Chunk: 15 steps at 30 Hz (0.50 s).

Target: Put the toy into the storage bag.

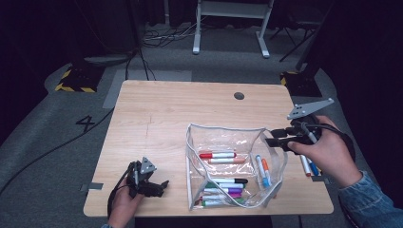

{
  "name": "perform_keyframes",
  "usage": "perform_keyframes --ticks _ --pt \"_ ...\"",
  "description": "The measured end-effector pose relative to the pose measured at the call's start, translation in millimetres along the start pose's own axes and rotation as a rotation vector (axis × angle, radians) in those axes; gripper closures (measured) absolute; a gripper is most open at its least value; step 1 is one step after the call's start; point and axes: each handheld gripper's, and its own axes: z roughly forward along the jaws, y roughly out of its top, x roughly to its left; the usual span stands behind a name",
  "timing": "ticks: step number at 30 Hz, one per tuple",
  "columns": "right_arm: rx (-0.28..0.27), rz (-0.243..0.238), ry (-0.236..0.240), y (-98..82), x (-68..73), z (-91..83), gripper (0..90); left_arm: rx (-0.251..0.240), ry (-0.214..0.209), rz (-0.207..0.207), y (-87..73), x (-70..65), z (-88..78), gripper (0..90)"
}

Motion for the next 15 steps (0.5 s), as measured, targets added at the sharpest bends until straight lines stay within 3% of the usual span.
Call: perform_keyframes --ticks 4,6,14,15 --pt "0.001 0.032 -0.025 -8.5 -9.0 -4.1 60.5 0.0 0.001 0.001 0.0 0.0 0.0 0.0" --pt "0.005 0.071 -0.043 -20.1 -19.2 -5.8 60.4 0.0 0.0 0.0 0.0 0.0 0.0 0.0" --pt "0.009 0.159 -0.045 -49.0 -35.7 0.8 59.3 0.0 0.0 0.0 0.0 0.0 0.0 0.0" --pt "0.014 0.187 -0.034 -57.1 -37.8 4.6 59.3 0.0 0.001 0.001 0.0 0.0 0.0 0.0"
